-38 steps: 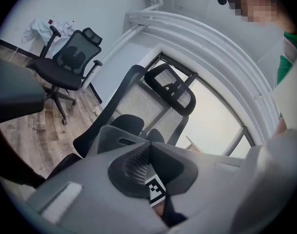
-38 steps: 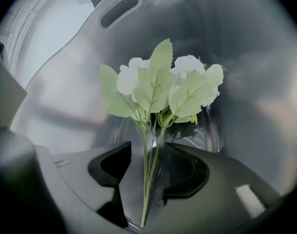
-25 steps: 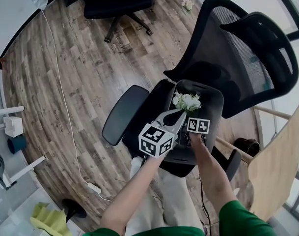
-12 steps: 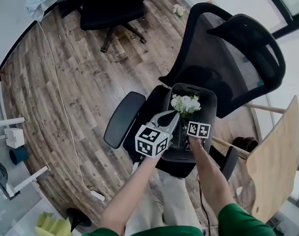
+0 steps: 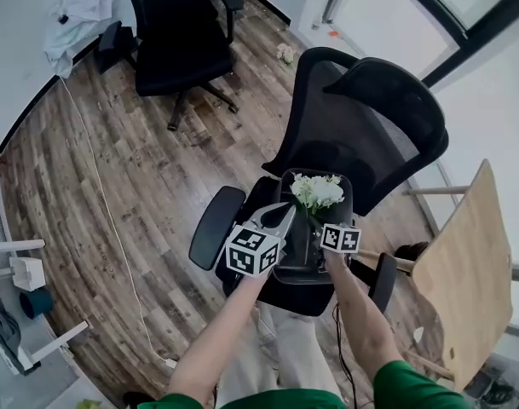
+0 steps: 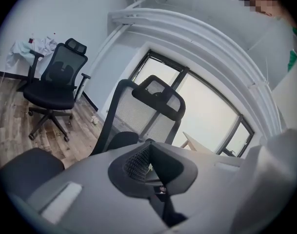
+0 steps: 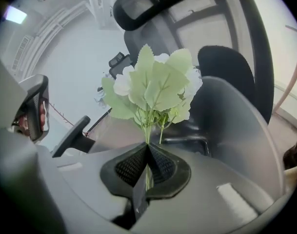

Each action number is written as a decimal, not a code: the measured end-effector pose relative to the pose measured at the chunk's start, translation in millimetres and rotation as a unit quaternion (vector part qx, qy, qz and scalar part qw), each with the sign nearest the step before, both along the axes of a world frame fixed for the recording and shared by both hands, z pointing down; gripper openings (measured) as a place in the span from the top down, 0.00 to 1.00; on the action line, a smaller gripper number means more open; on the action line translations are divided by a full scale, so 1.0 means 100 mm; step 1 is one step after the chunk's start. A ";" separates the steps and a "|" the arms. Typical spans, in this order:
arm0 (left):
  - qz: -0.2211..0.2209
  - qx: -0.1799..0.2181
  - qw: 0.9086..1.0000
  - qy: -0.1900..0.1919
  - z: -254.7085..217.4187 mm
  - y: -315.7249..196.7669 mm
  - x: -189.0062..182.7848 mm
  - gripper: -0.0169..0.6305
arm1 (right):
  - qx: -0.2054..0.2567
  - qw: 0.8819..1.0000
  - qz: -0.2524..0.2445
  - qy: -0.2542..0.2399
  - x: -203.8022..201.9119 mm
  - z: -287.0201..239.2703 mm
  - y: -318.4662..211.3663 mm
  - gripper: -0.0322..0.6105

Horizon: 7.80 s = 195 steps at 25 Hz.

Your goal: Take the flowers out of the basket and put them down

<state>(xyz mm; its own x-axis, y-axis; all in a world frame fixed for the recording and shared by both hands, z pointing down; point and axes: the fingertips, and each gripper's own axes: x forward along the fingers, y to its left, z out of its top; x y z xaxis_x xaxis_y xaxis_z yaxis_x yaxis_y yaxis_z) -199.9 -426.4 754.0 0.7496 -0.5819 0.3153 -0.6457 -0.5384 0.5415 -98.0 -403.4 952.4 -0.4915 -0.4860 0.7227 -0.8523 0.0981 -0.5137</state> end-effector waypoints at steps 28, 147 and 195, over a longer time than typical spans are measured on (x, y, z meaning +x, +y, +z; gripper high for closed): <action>0.045 0.127 0.990 0.038 -2.64 -0.08 -0.20 0.94 | 0.292 0.956 0.025 0.003 -0.12 -4.15 -0.52 0.94; 0.596 0.083 0.795 0.077 -2.77 5.22 9.10 0.94 | 0.272 0.797 0.519 0.147 8.30 -4.35 6.32 0.94; 0.450 0.036 0.892 -0.024 -1.90 4.03 10.07 0.94 | -0.003 0.917 0.400 0.001 9.63 -1.51 5.47 0.94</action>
<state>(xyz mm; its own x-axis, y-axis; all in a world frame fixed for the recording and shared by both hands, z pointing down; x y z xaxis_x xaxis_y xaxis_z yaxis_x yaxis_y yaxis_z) 807.5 -23.5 564.4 0.9101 0.2286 0.3455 0.0442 -0.8827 0.4678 865.3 143.7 801.7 0.0215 -0.6868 0.7265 -0.6520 -0.5605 -0.5106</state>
